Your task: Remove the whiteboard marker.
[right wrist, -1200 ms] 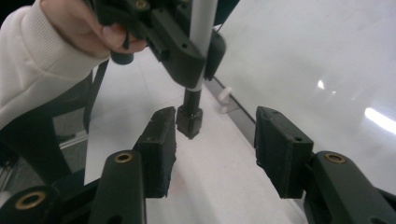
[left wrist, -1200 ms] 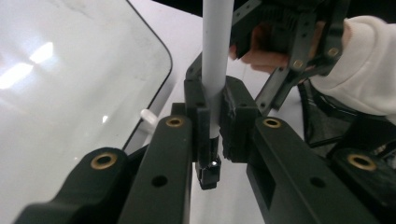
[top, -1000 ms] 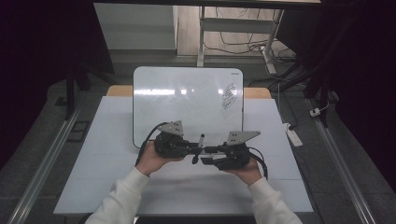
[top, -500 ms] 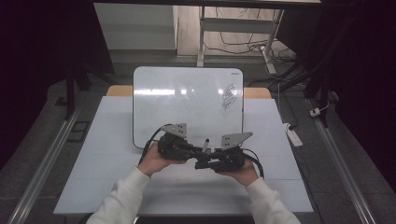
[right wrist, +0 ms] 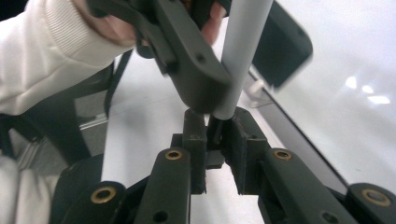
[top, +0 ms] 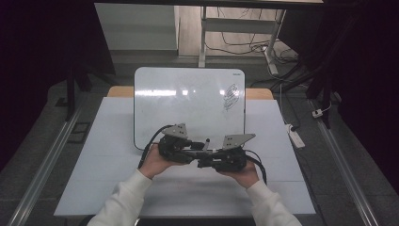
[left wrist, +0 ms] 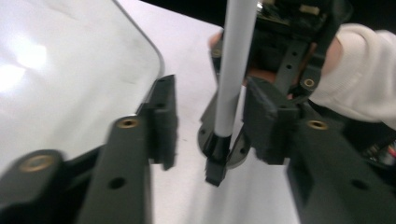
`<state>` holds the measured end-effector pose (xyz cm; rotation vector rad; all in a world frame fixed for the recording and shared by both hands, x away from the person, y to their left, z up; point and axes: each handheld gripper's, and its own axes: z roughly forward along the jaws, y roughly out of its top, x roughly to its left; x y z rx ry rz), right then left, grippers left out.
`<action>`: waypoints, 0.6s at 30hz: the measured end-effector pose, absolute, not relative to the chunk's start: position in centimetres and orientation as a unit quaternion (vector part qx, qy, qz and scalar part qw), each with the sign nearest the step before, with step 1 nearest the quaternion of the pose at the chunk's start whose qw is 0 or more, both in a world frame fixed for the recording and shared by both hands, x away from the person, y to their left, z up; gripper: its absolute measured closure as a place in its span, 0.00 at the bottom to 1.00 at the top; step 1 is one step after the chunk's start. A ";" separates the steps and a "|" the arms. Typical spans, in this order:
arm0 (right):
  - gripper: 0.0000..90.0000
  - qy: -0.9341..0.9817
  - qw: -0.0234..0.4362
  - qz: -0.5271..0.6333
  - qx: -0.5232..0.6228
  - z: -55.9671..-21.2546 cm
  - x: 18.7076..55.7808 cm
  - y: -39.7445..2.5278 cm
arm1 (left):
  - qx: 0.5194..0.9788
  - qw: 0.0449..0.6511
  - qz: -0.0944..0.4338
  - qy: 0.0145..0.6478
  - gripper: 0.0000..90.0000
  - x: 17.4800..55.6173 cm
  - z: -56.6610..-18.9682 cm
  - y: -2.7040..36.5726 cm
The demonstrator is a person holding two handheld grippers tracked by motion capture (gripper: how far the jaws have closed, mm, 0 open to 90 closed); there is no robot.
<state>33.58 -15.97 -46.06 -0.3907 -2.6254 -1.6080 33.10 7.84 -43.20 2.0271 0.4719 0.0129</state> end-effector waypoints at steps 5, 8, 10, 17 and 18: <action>0.86 -0.838 0.008 -0.525 -0.150 -46.3 34.0 -16.4 | 0.826 0.517 0.015 0.224 0.61 33.2 -43.1 8.7; 0.86 -0.835 -0.001 -0.527 -0.159 -46.3 34.1 -16.5 | 0.819 0.523 0.023 0.235 0.60 33.1 -43.0 9.2; 0.86 -0.831 -0.011 -0.531 -0.164 -46.2 34.0 -16.7 | 0.812 0.529 0.034 0.244 0.56 32.6 -42.9 10.0; 0.86 -0.793 -0.049 -0.576 -0.192 -44.6 34.6 -18.7 | 0.793 0.519 0.100 0.303 0.44 29.7 -43.6 14.8; 0.86 -0.787 -0.053 -0.583 -0.197 -44.4 34.7 -19.0 | 0.790 0.517 0.106 0.312 0.43 29.2 -43.9 15.6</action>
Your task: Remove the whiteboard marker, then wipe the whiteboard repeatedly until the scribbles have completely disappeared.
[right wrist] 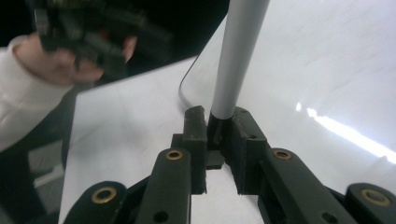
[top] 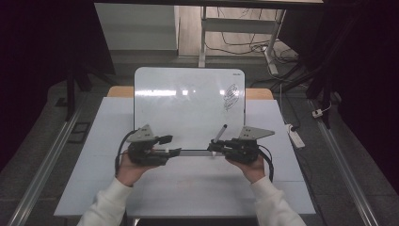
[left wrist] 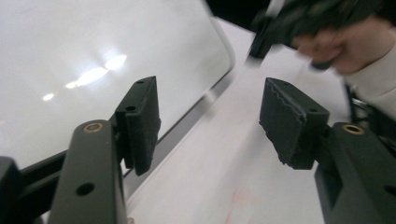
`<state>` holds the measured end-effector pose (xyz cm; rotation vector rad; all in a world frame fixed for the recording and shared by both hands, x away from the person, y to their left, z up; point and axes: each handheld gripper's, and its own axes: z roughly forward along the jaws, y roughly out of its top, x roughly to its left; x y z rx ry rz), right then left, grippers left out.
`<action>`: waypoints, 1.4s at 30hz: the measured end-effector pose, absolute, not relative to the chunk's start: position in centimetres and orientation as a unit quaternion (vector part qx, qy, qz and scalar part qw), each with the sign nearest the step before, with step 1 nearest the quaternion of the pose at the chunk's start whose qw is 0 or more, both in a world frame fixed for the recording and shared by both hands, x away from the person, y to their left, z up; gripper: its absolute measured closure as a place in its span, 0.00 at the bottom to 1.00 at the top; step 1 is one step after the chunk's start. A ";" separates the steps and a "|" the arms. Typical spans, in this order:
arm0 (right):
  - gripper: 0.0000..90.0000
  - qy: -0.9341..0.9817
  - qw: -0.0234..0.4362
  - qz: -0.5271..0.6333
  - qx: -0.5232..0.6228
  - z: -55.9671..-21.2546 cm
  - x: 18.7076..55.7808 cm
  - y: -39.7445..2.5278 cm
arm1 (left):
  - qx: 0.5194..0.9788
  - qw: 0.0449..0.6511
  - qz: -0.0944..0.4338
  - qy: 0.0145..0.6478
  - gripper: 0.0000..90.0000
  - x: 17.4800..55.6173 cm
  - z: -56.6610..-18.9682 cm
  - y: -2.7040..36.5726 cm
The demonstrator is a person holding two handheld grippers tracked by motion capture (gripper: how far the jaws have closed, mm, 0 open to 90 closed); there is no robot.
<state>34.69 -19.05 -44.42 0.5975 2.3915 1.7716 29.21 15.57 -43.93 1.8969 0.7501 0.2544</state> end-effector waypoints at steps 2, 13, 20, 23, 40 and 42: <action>0.86 0.774 0.064 0.596 0.206 -44.0 34.9 -19.7 | 0.786 0.509 0.118 0.331 0.42 28.3 -44.7 17.1; 0.86 0.732 0.126 0.622 0.250 -42.3 36.9 -22.1 | 0.775 0.441 0.165 0.421 0.35 24.6 -49.6 23.1; 0.86 0.701 0.164 0.631 0.289 -40.6 39.6 -23.0 | 0.773 0.428 0.172 0.435 0.27 25.0 -50.4 23.2; 0.86 0.687 0.175 0.635 0.309 -39.7 41.1 -23.4 | 0.772 0.428 0.174 0.437 0.26 24.9 -50.4 23.3; 0.86 0.664 0.226 0.618 0.356 -37.3 49.2 -23.2 | 0.756 0.432 0.183 0.457 0.24 25.0 -50.7 24.0; 0.86 0.664 0.225 0.616 0.358 -37.4 49.7 -23.2 | 0.756 0.432 0.184 0.456 0.24 25.0 -50.7 24.0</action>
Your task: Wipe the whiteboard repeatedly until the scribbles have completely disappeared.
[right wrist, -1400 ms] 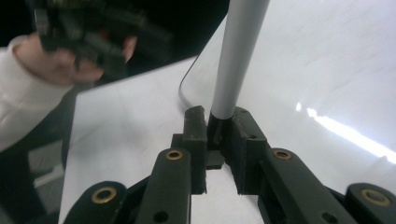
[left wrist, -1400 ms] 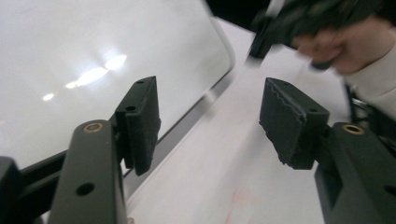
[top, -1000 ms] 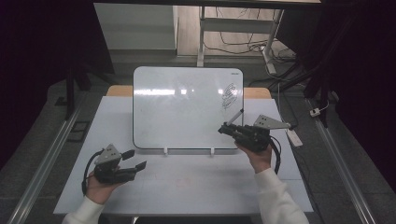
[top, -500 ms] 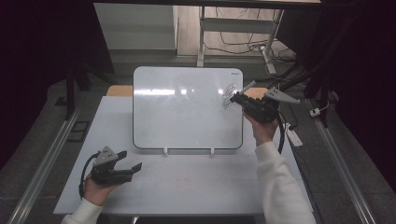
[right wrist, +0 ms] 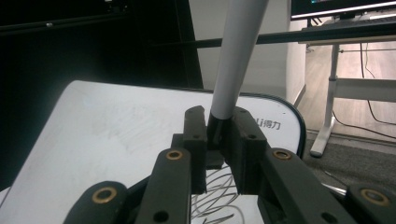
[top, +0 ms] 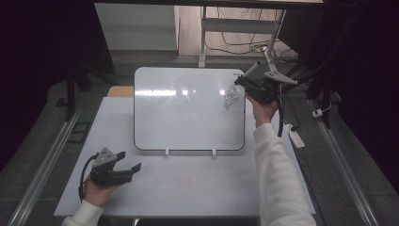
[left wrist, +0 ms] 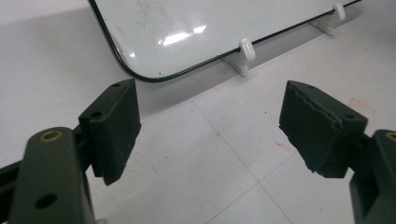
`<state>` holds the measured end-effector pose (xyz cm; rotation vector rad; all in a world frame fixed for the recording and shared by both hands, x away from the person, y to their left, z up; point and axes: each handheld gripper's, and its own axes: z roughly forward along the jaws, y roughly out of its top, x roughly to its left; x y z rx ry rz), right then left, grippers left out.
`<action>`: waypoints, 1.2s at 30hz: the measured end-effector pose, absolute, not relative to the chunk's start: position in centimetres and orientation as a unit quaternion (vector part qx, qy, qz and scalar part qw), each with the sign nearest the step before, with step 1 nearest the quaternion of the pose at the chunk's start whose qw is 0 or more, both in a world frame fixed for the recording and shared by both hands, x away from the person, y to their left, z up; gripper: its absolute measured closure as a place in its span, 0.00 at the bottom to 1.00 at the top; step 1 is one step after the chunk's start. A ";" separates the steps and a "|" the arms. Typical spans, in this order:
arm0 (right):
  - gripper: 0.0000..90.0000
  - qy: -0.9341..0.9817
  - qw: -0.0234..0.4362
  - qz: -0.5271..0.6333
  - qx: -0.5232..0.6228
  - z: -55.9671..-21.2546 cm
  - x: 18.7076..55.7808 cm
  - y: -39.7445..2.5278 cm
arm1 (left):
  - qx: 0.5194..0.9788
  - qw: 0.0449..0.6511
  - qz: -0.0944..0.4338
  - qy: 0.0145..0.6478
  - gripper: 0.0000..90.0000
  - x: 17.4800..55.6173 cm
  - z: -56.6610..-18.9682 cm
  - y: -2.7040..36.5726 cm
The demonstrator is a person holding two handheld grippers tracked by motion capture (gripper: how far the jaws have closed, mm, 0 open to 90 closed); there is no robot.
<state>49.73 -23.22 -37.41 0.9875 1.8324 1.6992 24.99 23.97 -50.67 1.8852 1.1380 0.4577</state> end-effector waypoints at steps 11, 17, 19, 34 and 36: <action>0.86 0.684 0.221 0.594 0.361 -39.4 51.3 -22.5 | 0.755 0.431 0.185 0.458 0.24 25.1 -50.7 24.0; 0.86 0.685 0.230 0.596 0.349 -39.7 51.4 -22.7 | 0.754 0.431 0.187 0.459 0.24 25.0 -50.7 24.0; 0.86 0.665 0.231 0.609 0.366 -39.3 52.0 -23.4 | 0.754 0.432 0.187 0.458 0.24 25.0 -50.7 24.0; 0.86 0.715 0.213 0.586 0.317 -40.7 50.5 -21.0 | 0.752 0.436 0.183 0.459 0.24 25.1 -50.7 24.1; 0.86 0.730 0.223 0.574 0.295 -41.1 49.9 -20.4 | 0.752 0.436 0.183 0.460 0.24 25.1 -50.8 24.2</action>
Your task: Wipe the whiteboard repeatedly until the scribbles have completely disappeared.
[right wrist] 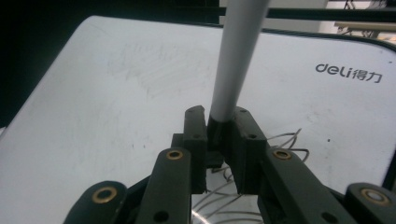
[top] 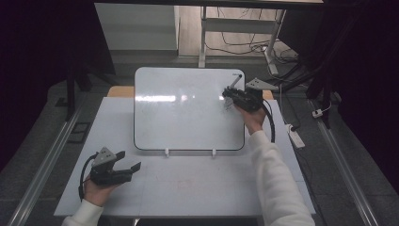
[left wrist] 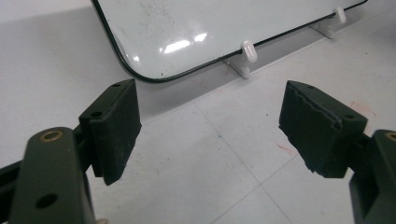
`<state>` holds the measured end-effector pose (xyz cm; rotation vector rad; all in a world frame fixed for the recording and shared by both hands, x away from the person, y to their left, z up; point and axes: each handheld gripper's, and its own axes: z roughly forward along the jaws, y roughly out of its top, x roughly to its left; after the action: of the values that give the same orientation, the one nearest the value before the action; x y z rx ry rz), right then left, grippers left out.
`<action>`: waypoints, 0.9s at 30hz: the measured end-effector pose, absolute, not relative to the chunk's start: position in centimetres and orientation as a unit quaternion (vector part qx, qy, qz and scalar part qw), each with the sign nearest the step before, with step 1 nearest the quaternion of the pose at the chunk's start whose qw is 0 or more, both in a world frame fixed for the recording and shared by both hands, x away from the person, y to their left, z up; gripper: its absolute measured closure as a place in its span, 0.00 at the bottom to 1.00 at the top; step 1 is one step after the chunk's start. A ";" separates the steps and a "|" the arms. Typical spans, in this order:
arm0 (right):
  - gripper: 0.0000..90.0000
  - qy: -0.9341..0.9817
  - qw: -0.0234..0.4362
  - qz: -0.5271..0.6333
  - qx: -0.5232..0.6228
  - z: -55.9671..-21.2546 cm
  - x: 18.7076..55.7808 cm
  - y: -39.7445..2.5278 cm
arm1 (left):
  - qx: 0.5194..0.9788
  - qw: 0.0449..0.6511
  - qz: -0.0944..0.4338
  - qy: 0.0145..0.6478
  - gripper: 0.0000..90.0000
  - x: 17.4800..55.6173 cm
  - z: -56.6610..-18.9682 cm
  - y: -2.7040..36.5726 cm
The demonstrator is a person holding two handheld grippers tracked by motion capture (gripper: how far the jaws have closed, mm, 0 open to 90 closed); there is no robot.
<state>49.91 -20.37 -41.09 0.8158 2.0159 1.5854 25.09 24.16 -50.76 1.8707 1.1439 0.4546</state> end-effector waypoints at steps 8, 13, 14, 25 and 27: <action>0.86 0.687 0.219 0.602 0.343 -40.4 51.0 -22.1 | 0.748 0.440 0.185 0.462 0.25 25.0 -50.7 24.3; 0.86 0.713 0.229 0.582 0.316 -40.6 50.3 -21.7 | 0.749 0.438 0.182 0.462 0.25 25.0 -50.8 24.3; 0.86 0.695 0.237 0.591 0.336 -40.3 50.8 -22.4 | 0.749 0.438 0.183 0.462 0.25 24.9 -50.8 24.2; 0.86 0.726 0.220 0.575 0.307 -40.8 49.9 -21.2 | 0.748 0.440 0.182 0.462 0.25 25.0 -50.8 24.4; 0.86 0.698 0.236 0.585 0.339 -40.3 50.5 -22.3 | 0.747 0.441 0.184 0.462 0.25 24.9 -50.7 24.3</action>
<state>50.47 -22.33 -40.31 0.9292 1.9135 1.6054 24.87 24.31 -50.67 1.8558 1.1476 0.4569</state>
